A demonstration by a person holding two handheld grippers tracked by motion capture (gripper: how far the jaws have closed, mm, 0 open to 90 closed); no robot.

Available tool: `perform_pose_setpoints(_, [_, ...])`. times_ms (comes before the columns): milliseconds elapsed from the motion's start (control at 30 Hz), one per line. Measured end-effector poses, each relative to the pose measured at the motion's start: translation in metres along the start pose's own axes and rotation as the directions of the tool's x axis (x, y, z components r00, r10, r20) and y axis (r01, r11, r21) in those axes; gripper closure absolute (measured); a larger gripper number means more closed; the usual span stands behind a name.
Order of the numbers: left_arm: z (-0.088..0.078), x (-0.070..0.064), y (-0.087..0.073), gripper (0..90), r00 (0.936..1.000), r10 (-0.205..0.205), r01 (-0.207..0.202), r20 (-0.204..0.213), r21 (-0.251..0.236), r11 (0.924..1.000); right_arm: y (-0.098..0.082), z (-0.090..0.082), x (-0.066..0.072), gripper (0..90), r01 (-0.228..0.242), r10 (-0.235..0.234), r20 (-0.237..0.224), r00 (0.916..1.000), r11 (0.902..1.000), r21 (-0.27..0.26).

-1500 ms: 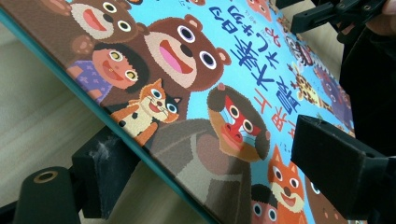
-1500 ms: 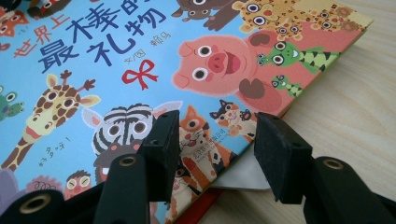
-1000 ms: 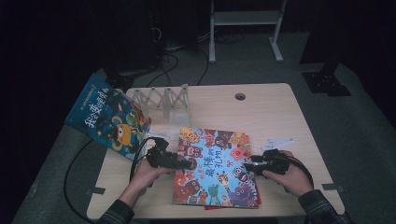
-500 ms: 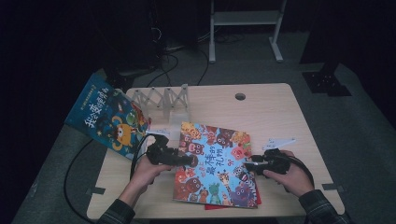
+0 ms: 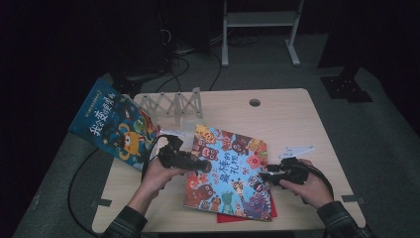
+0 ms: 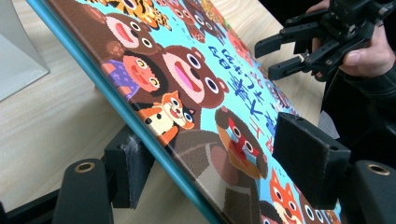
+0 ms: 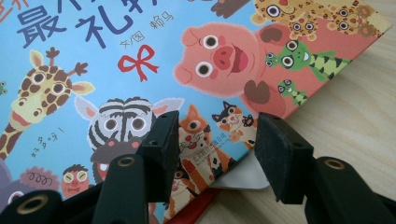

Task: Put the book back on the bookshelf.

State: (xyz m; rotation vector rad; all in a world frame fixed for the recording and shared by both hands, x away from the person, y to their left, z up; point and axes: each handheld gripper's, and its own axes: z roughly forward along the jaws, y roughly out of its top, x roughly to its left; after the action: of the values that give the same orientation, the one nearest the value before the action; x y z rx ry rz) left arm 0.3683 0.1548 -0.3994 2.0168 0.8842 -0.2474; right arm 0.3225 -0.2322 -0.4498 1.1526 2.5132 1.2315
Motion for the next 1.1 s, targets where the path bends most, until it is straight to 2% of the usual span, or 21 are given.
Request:
perform_pose_setpoints(167, [-0.003, -0.006, 0.007, 29.1, 0.9997, 0.014, -0.014, 0.018, -0.017, 0.9998, 0.000, -0.001, -0.001, 48.7, -0.001, 0.001, -0.004, 1.0000, 1.0000, 0.000])
perform_pose_setpoints(333, [-0.004, -0.010, 0.016, 30.4, 0.9996, 0.028, -0.028, 0.002, -0.027, 0.9992, 0.001, -0.002, -0.002, 48.7, -0.006, 0.006, -0.013, 0.9999, 1.0000, 0.003])
perform_pose_setpoints(567, [-0.012, -0.018, 0.021, 51.5, 0.9987, 0.047, -0.048, -0.019, -0.045, 0.9978, 0.000, -0.003, -0.002, 50.5, -0.005, 0.005, -0.026, 0.9997, 1.0000, 0.001])
perform_pose_setpoints(667, [-0.013, -0.018, 0.021, 53.7, 0.9996, 0.025, -0.026, -0.015, -0.044, 0.9987, 0.000, -0.004, -0.001, 51.8, 0.000, 0.000, -0.026, 0.9997, 1.0000, 0.001])
perform_pose_setpoints(833, [-0.015, -0.015, 0.022, 58.0, 0.9996, -0.011, 0.013, 0.025, -0.052, 0.9986, 0.002, -0.002, 0.003, 50.2, 0.024, -0.024, -0.040, 0.9989, 0.9996, -0.015])
perform_pose_setpoints(933, [-0.015, -0.014, 0.023, 59.6, 0.9992, -0.013, 0.015, 0.037, -0.051, 0.9986, 0.003, -0.003, 0.000, 48.2, 0.018, -0.019, -0.041, 0.9990, 0.9998, -0.012])
perform_pose_setpoints(1033, [-0.015, -0.016, 0.025, 59.9, 0.9991, -0.009, 0.011, 0.042, -0.047, 0.9988, 0.002, -0.002, -0.008, 43.7, -0.011, 0.011, -0.041, 0.9991, 0.9999, -0.008])
perform_pose_setpoints(1100, [-0.016, -0.018, 0.026, 60.0, 0.9991, -0.002, 0.004, 0.042, -0.044, 0.9990, 0.001, -0.001, -0.013, 40.9, -0.044, 0.044, -0.068, 0.9968, 0.9990, -0.001])
